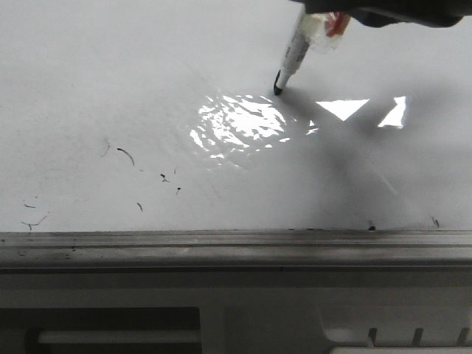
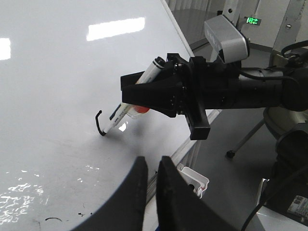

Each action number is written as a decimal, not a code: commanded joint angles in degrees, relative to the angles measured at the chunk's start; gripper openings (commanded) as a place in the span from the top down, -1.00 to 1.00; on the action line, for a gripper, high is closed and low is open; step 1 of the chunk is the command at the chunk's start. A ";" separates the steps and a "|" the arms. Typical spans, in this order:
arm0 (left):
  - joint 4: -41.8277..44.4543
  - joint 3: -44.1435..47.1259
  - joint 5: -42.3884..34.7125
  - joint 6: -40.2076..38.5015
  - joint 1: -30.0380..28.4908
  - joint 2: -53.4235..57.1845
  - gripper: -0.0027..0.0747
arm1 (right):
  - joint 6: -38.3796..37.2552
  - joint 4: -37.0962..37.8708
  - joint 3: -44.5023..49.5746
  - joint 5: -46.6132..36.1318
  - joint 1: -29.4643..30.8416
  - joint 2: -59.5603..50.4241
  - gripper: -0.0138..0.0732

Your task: Write number 9 on whiteboard

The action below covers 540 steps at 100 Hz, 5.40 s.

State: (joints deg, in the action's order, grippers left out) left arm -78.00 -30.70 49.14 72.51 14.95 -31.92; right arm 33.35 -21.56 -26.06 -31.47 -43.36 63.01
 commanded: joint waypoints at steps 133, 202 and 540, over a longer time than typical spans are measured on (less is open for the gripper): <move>-2.14 -1.40 5.08 15.81 6.52 -9.63 0.02 | 4.62 -3.82 -12.66 31.47 -9.38 -13.38 0.79; -28.88 -2.62 5.66 42.51 26.28 -38.60 0.03 | 4.62 -3.82 -13.38 44.98 -15.02 -12.90 0.79; -28.76 -8.28 -61.33 5.62 36.66 -38.07 0.98 | 4.62 -10.86 -13.14 47.50 -4.46 -31.26 0.83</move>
State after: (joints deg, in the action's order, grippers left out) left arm -105.26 -37.31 -11.33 79.40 52.59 -69.79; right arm 37.77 -32.24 -37.52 19.55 -48.24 31.58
